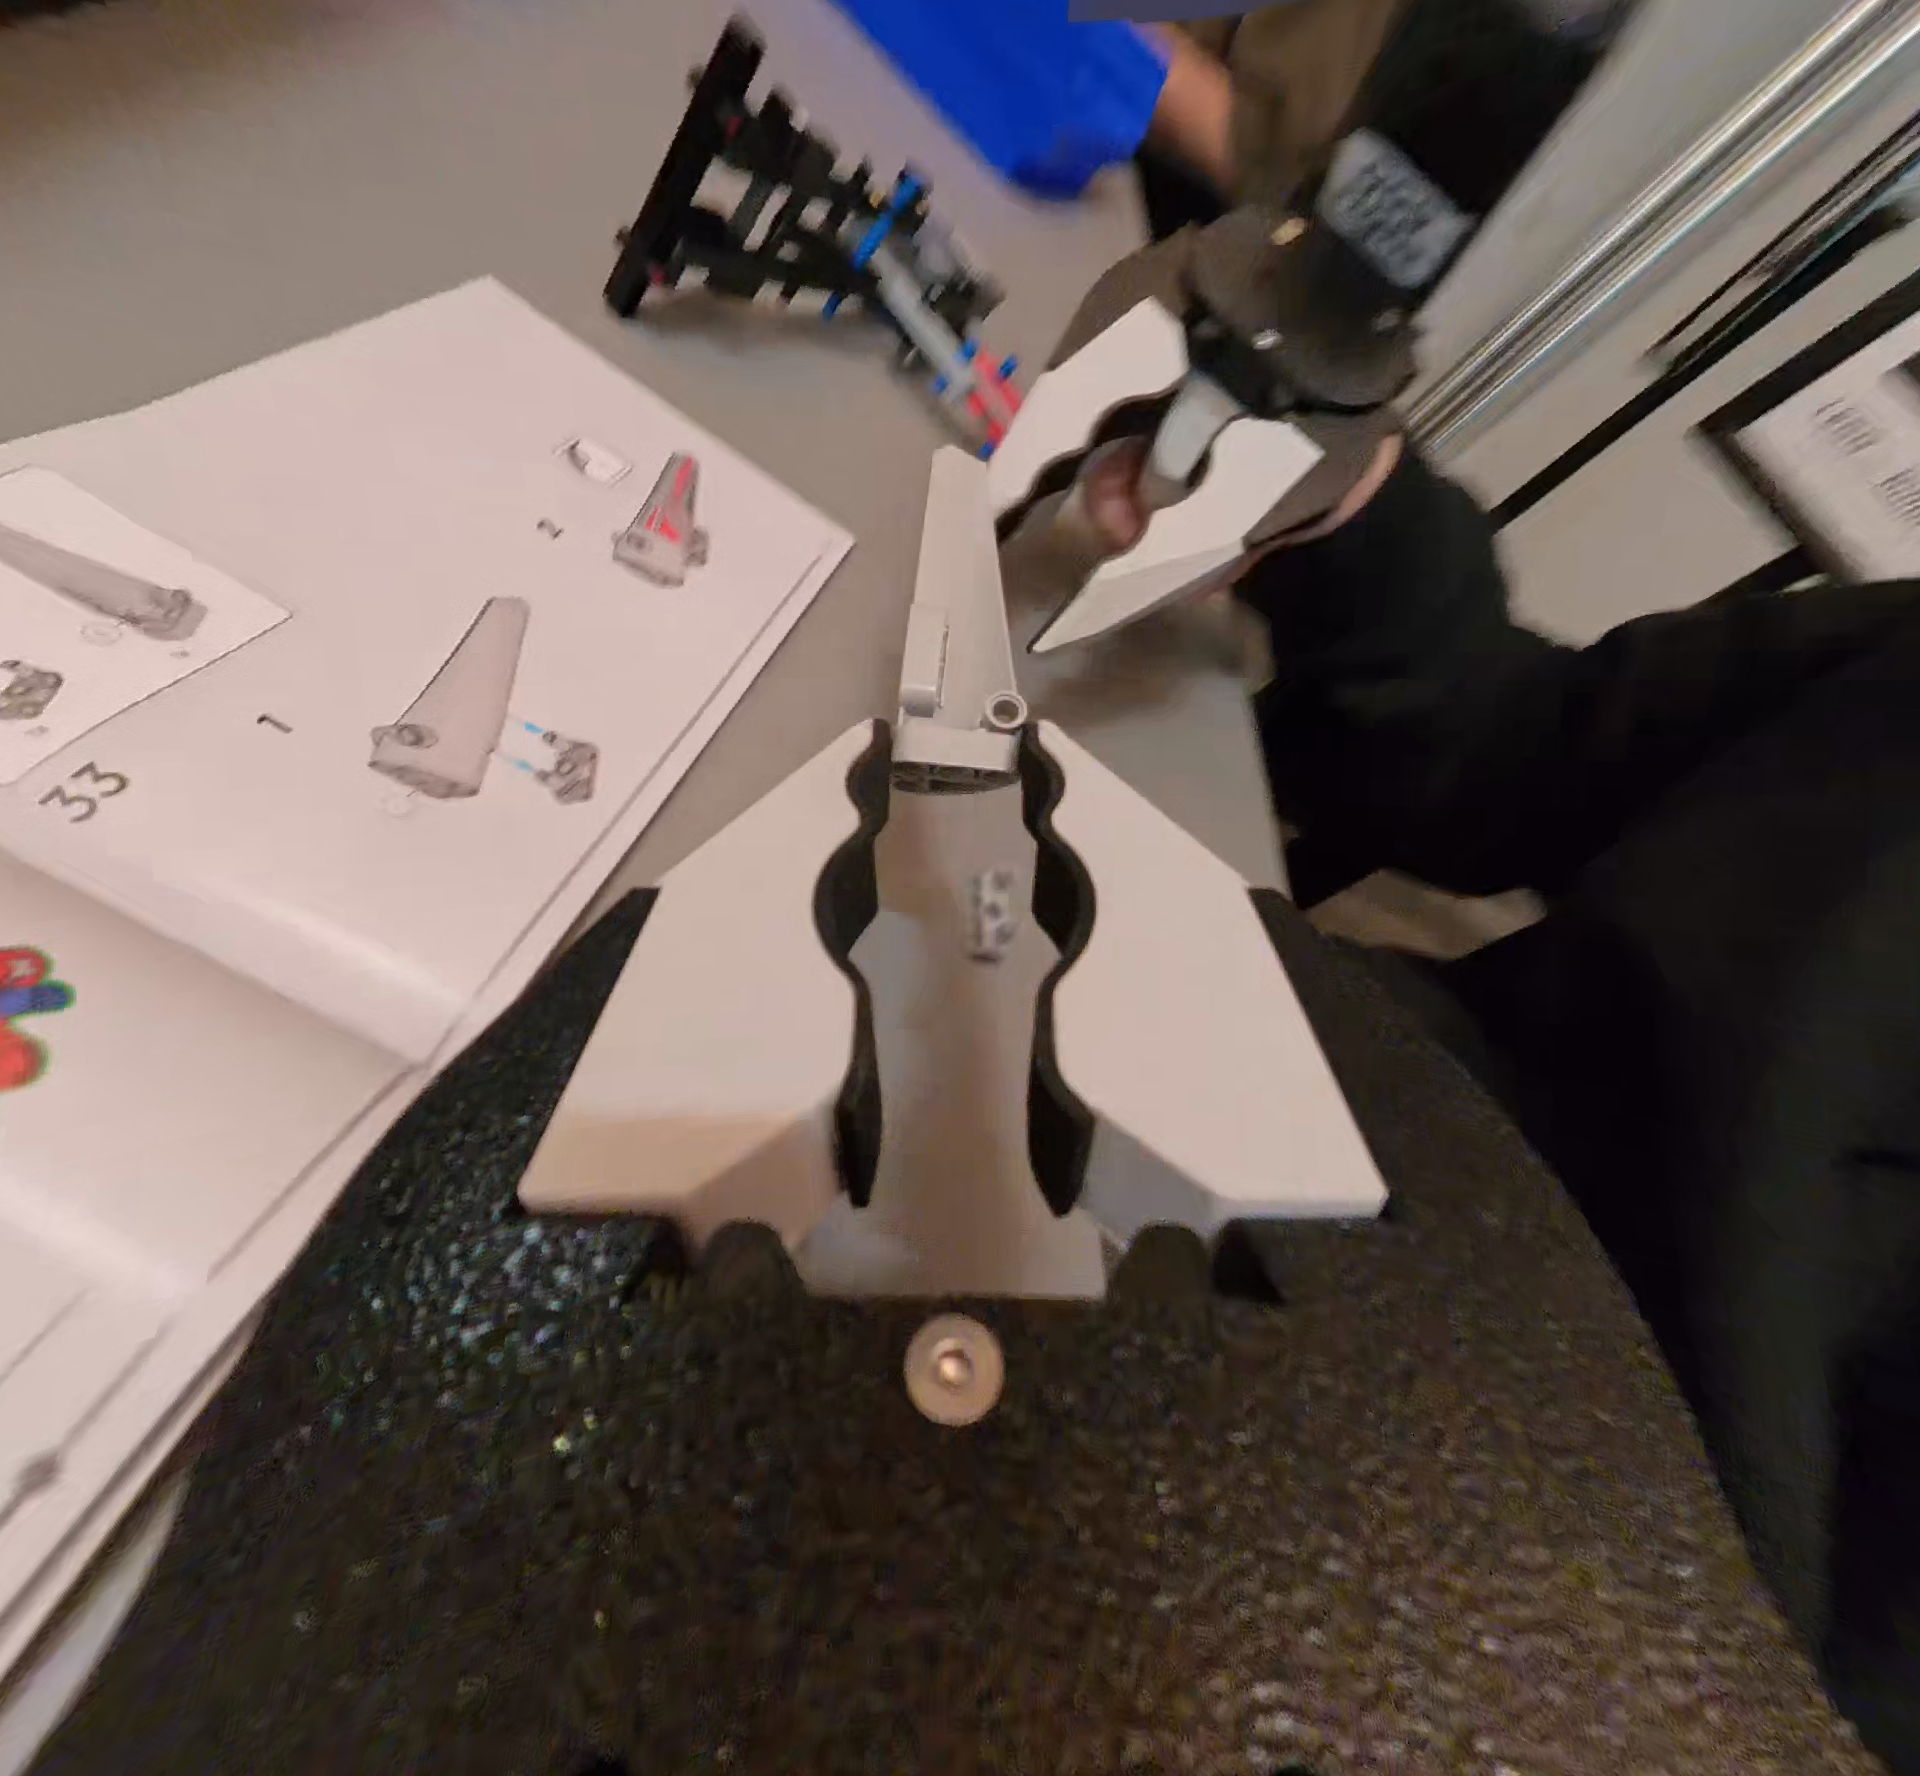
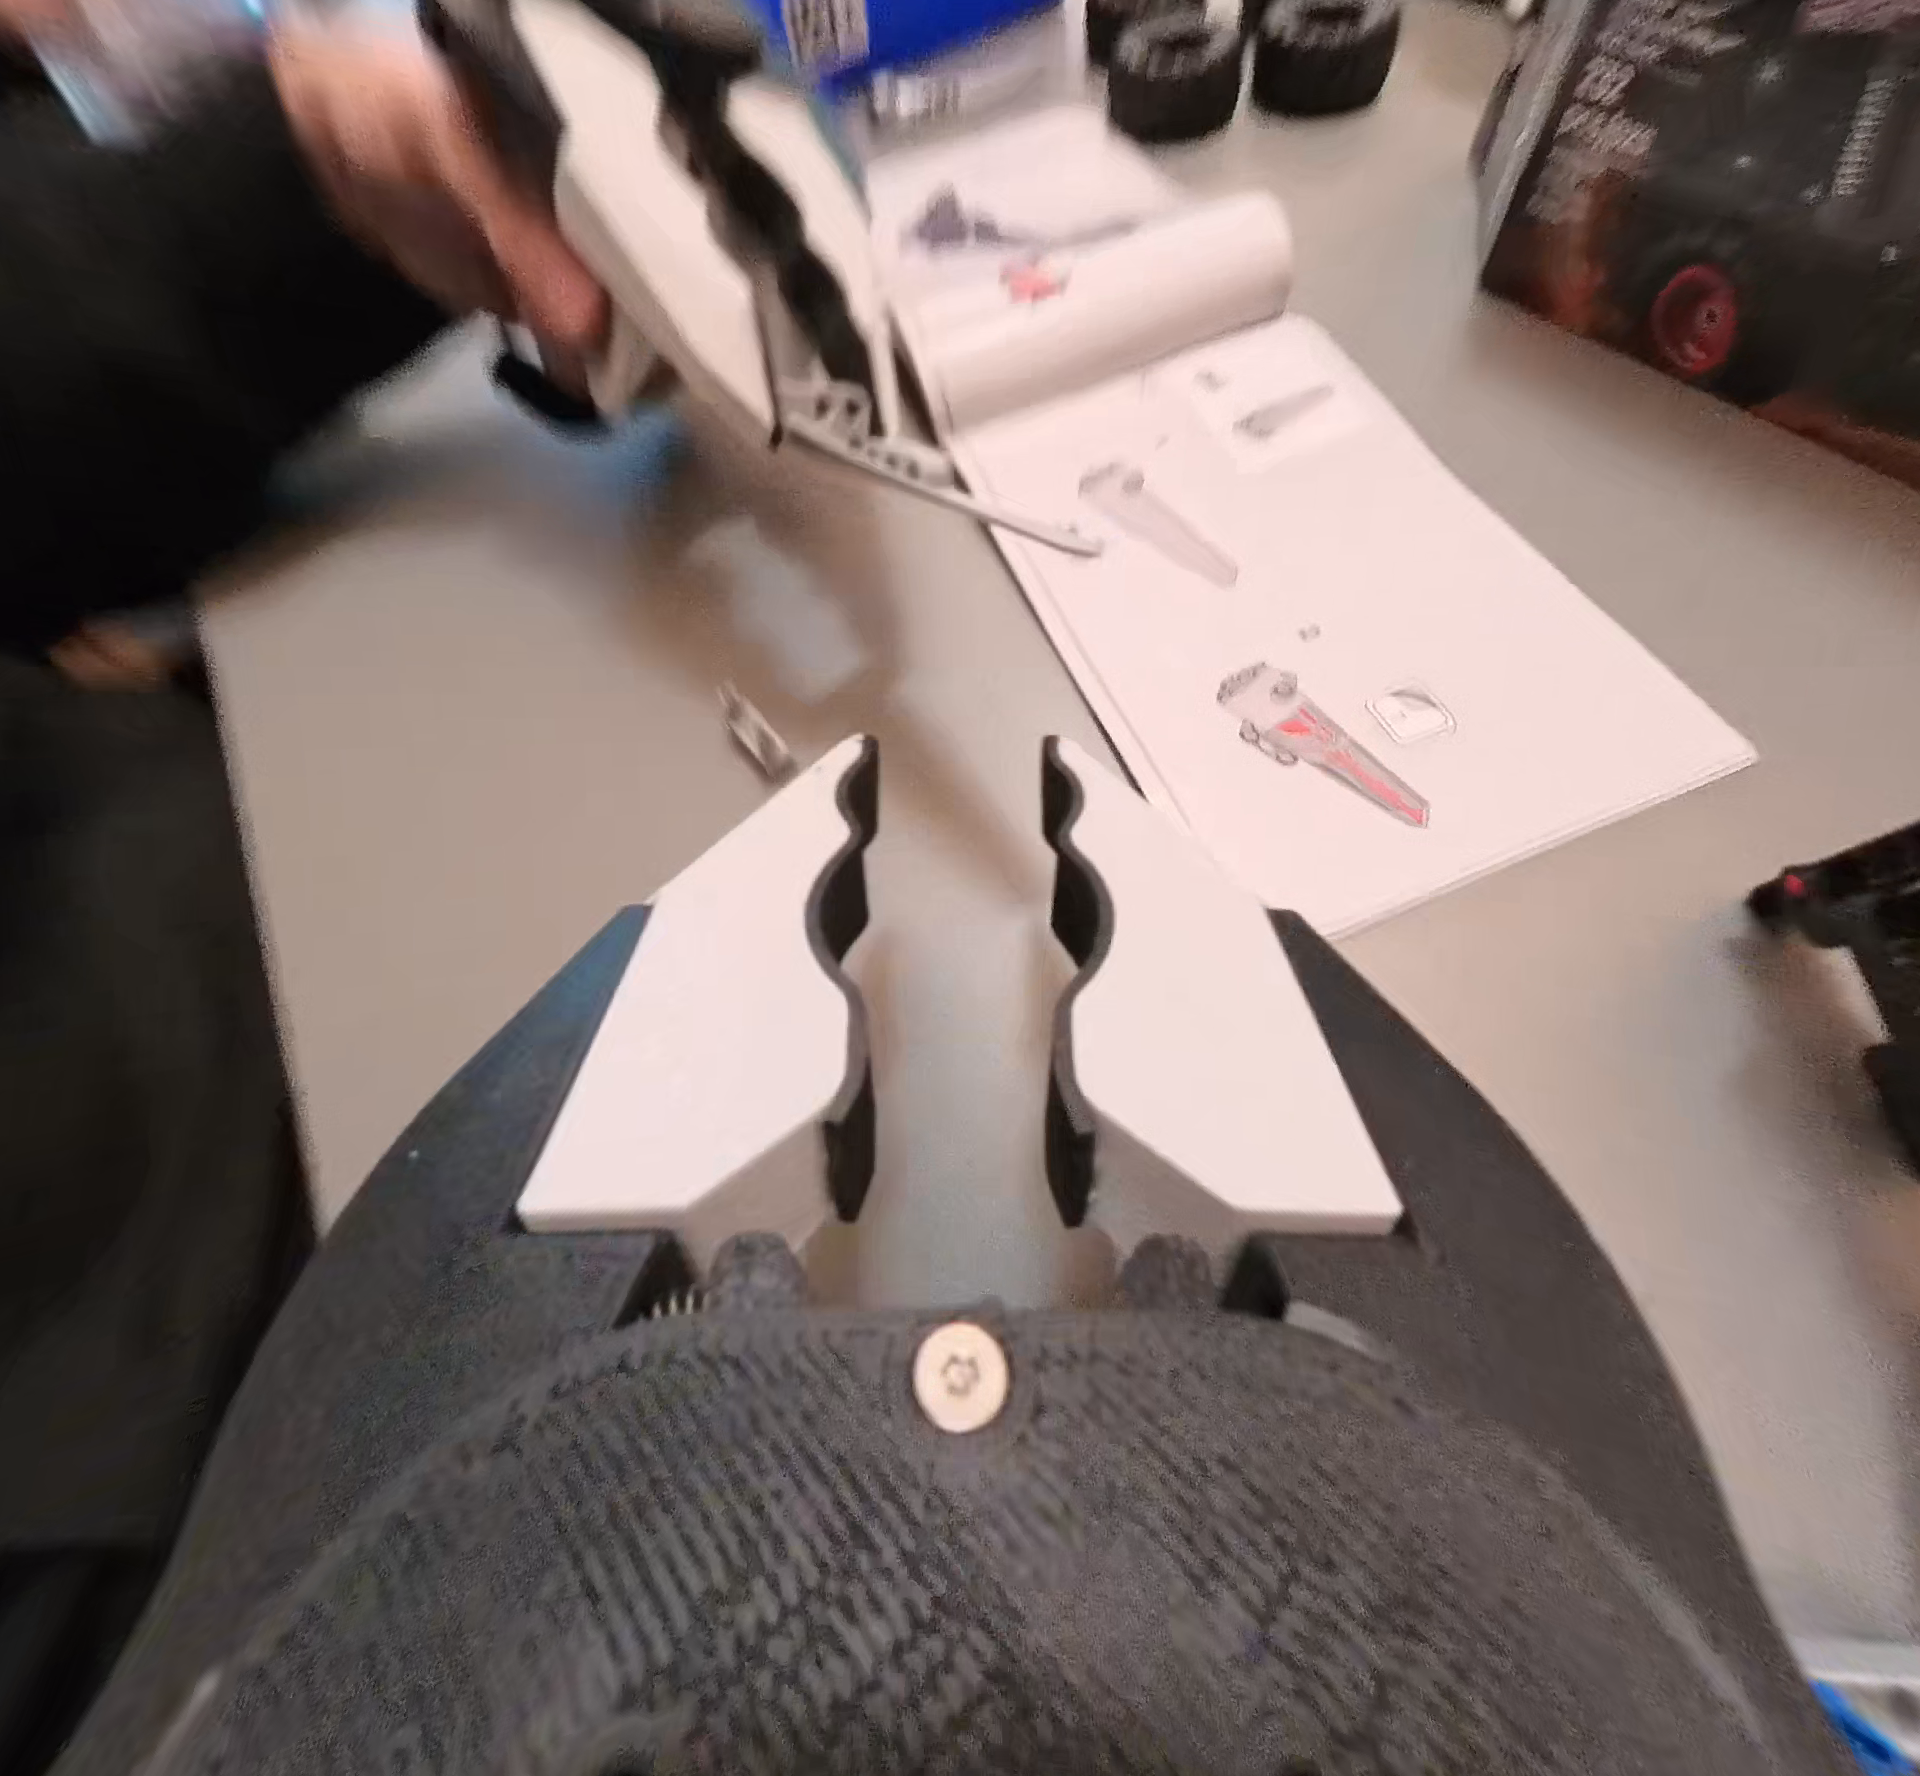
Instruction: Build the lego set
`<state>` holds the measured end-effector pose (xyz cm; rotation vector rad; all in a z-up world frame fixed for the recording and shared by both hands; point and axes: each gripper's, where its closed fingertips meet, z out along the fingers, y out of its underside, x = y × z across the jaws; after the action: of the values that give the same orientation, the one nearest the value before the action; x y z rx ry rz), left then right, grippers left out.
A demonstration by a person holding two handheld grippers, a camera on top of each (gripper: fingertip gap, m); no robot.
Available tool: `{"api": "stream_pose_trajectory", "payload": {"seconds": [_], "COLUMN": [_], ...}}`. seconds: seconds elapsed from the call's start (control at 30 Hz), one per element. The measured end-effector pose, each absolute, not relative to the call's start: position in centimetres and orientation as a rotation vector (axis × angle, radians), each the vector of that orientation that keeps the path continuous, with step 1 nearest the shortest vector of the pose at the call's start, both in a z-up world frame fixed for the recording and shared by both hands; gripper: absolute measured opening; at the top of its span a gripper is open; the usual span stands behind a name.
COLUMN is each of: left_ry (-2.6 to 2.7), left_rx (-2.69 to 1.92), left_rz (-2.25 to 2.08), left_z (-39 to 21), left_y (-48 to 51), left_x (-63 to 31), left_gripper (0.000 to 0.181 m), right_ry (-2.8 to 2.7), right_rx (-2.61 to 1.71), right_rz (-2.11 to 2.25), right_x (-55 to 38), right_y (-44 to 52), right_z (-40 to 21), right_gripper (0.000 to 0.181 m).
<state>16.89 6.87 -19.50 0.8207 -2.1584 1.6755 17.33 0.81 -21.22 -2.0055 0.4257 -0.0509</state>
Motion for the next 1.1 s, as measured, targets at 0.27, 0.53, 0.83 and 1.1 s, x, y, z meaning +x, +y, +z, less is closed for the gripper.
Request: {"api": "stream_pose_trajectory", "payload": {"seconds": [0.27, 0.53, 0.83, 1.1], "left_ry": [-1.931, -2.002, -3.428, -3.879], "left_rx": [0.705, 0.646, -0.175, -0.694], "left_rz": [1.919, 2.058, 2.232, 1.995], "left_z": [-15.3, -14.4, -14.6, -14.4], "left_y": [6.6, 6.1, 6.0, 5.9], "left_x": [15.4, 15.0, 15.5, 15.3], "left_gripper": [0.022, 0.022, 0.022, 0.021], "right_ry": [0.637, 0.613, 0.609, 0.388], "right_rx": [-1.535, -1.449, -1.389, -1.359], "right_rz": [0.363, 0.399, 0.448, 0.262], "right_x": [16.9, 16.2, 16.4, 15.8], "right_y": [1.7, 2.7, 3.1, 2.0], "right_z": [-15.5, -13.7, -14.1, -12.1], "right_gripper": [0.048, 0.048, 0.024, 0.000]}}
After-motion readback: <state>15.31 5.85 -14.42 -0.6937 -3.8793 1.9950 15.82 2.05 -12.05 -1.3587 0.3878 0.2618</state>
